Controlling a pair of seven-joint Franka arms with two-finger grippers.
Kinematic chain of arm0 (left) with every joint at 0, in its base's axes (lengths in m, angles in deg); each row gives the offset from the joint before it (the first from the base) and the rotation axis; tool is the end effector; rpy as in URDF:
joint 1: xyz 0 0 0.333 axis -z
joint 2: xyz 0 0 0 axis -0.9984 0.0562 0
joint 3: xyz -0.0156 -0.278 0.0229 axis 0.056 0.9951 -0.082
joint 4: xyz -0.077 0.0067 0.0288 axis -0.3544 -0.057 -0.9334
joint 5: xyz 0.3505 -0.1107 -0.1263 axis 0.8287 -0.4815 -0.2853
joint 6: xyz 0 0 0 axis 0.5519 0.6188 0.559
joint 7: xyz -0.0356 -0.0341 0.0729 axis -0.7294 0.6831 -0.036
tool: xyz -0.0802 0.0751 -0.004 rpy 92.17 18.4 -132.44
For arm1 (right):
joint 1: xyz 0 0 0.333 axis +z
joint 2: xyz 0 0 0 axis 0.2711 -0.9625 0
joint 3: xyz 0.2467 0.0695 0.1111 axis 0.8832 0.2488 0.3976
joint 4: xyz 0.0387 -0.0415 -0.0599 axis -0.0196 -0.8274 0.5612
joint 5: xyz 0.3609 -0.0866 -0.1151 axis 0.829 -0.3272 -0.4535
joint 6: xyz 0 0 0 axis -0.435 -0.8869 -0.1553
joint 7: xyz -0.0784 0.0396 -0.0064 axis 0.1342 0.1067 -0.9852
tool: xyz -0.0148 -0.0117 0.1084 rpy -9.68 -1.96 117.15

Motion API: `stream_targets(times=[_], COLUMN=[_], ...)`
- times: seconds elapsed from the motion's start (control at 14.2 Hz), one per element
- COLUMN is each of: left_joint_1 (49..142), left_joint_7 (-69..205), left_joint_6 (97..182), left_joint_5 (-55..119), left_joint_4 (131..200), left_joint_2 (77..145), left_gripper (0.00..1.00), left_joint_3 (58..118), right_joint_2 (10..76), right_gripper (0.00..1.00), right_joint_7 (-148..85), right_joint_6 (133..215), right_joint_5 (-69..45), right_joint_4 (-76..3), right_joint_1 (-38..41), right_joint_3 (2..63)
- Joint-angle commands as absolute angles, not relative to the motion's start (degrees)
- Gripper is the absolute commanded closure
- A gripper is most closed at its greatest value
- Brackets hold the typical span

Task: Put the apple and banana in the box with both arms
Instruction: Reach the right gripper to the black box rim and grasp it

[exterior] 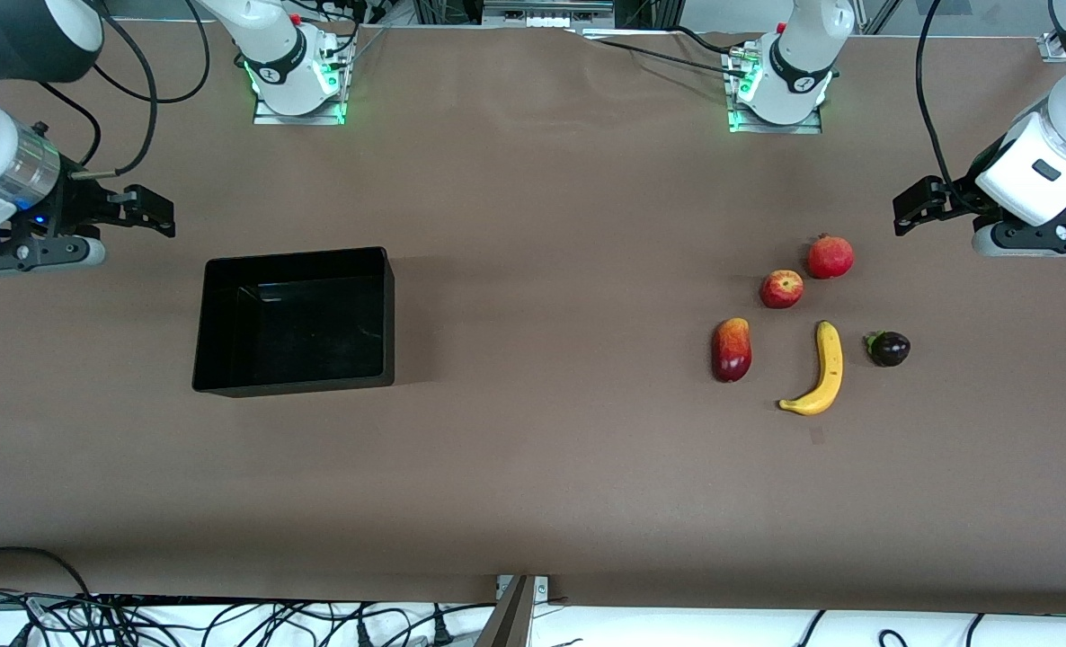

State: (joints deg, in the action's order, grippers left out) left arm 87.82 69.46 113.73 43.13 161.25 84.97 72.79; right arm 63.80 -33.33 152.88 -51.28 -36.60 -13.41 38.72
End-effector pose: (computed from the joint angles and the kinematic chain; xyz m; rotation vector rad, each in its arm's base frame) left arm 0.5454 -0.0379 0.5456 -3.1001 -0.0129 0.1029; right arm 0.5580 0.0284 0.4948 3.0928 0.1856 -0.1863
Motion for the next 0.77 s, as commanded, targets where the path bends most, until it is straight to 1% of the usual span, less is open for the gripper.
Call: stream_targets(times=[0.0,0.14,0.42,0.7], left_joint_1=[87.92,87.84,87.57,87.57], left_joint_7=[68.51,68.51,68.43,68.42], left_joint_6=[112.78,112.79,112.52,112.26], left_joint_5=[42.50,42.50,42.41,42.33], left_joint_4=[160.59,160.06,158.92,158.39], left_joint_2=[84.85,85.47,86.26,86.18], left_gripper=[0.00,0.00,0.00,0.00], left_joint_3=[72.73,72.73,72.73,72.73], right_joint_2=[63.32,61.40,53.93,51.72], right_gripper=[0.00,0.00,0.00,0.00], right_joint_7=[-33.30,-33.13,-31.90,-31.63], right_joint_6=[160.64,167.50,175.94,187.71], right_joint_5=[-52.23,-52.23,-52.23,-51.88], right_joint_4=[-43.68,-48.00,-50.56,-58.63], right_joint_1=[-13.97,-14.06,-14.06,-14.24], right_joint_3=[37.89,37.01,33.76,32.17])
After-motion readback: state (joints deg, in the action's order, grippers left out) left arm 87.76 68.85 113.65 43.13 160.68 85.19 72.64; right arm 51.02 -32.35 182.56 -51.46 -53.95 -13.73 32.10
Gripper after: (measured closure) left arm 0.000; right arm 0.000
